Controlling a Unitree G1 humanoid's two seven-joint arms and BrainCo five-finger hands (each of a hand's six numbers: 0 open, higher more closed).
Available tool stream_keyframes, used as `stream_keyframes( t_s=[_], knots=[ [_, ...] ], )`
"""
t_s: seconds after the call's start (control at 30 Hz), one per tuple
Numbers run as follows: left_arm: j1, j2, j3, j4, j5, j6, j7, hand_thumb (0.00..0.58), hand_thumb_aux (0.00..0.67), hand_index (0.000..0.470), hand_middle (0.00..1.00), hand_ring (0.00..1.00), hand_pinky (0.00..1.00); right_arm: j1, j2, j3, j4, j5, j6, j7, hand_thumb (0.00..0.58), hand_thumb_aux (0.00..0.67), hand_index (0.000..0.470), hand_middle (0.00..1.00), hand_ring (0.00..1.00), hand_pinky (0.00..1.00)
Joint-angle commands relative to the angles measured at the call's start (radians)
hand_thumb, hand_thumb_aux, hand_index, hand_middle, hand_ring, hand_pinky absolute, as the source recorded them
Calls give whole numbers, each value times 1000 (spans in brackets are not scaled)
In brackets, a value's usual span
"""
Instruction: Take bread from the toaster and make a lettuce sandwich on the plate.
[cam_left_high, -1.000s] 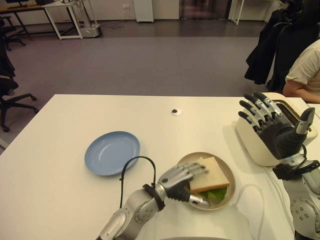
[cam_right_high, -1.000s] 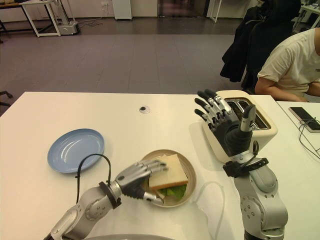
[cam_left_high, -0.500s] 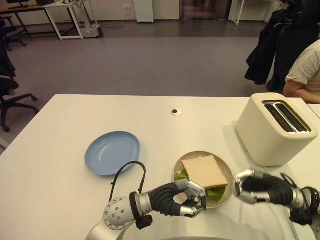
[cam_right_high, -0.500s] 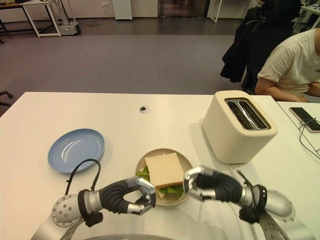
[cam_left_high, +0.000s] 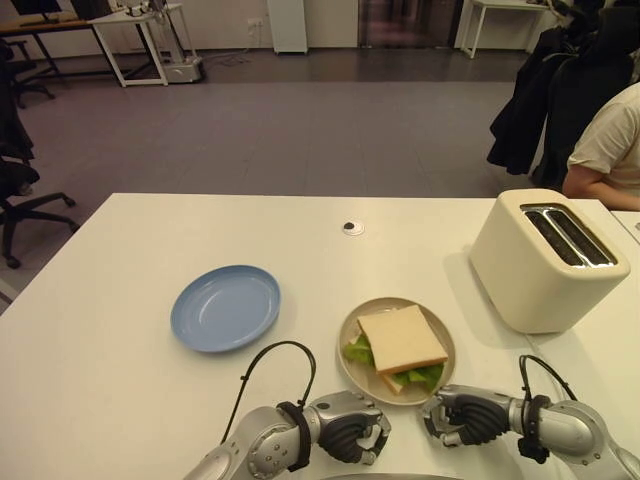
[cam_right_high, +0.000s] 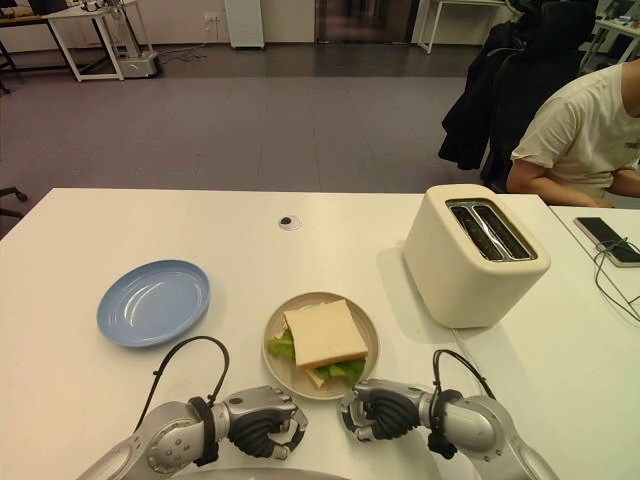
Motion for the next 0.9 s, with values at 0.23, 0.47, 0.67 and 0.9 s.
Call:
stream_keyframes(
  t_s=[0.23, 0.47, 0.67, 0.9],
  knots=[
    [-508, -306, 91, 778, 111, 130, 356, 580, 670, 470, 1000, 1000, 1000, -416, 355, 90, 471, -236, 112, -466, 580, 670, 470, 1000, 1000, 1000],
    [-721, -398, 152, 1097, 23, 15, 622, 400, 297, 208, 1000, 1000, 1000, -604, 497, 23, 680, -149, 16, -740, 258, 171, 120, 239, 239, 239],
    [-388, -378, 295, 607, -261, -114, 556, 0, 0, 0, 796, 796, 796, -430, 540, -158, 415, 219, -50, -678, 0, 0, 0, 0, 0, 0],
    [-30, -425, 554, 79, -641, -8, 531, 0, 0, 0, 0, 0, 0, -181, 518, -304, 87, 513, 90, -580, 0, 0, 0, 0, 0, 0]
  ],
)
